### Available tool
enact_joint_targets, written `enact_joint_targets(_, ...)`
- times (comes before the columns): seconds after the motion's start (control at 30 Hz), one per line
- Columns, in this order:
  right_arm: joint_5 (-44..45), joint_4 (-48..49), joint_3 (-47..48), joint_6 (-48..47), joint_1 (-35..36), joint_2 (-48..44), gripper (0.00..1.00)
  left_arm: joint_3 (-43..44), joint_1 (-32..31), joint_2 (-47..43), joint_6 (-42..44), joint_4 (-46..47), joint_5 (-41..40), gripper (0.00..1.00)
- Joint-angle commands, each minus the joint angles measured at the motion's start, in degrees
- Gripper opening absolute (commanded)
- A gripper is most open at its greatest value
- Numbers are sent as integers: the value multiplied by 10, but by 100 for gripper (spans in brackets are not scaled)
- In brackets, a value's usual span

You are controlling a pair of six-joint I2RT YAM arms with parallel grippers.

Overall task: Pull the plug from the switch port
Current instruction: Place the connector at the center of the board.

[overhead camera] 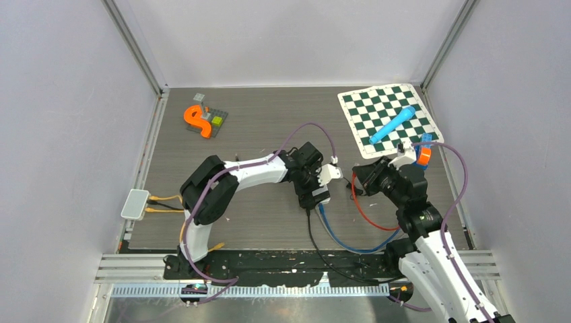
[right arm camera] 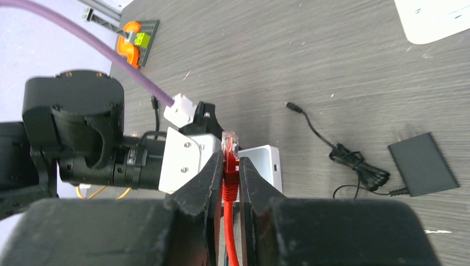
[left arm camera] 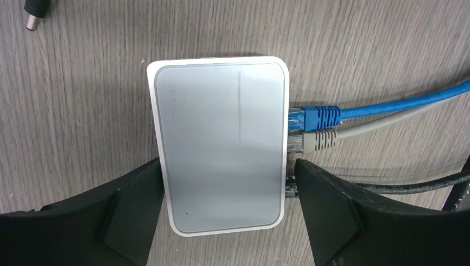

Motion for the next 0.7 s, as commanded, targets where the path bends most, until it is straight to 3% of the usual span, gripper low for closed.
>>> enact_joint_targets(0.0, 54, -24, 44, -30, -3, 23, 5, -10, -2, -33, -7, 12, -3, 94)
enact_joint_targets(0.07, 71, -23, 51, -27, -3, 31, 5, -18, -2, -43, -17, 27, -9, 99)
enact_joint_targets(0.33, 74, 45, 52, 9, -4, 93, 5, -91, 13, -127, -77, 146, -44, 100)
enact_joint_targets(0.67, -27, 138, 84, 57, -4, 222, 5, -220, 70, -261, -166, 295, -106, 100)
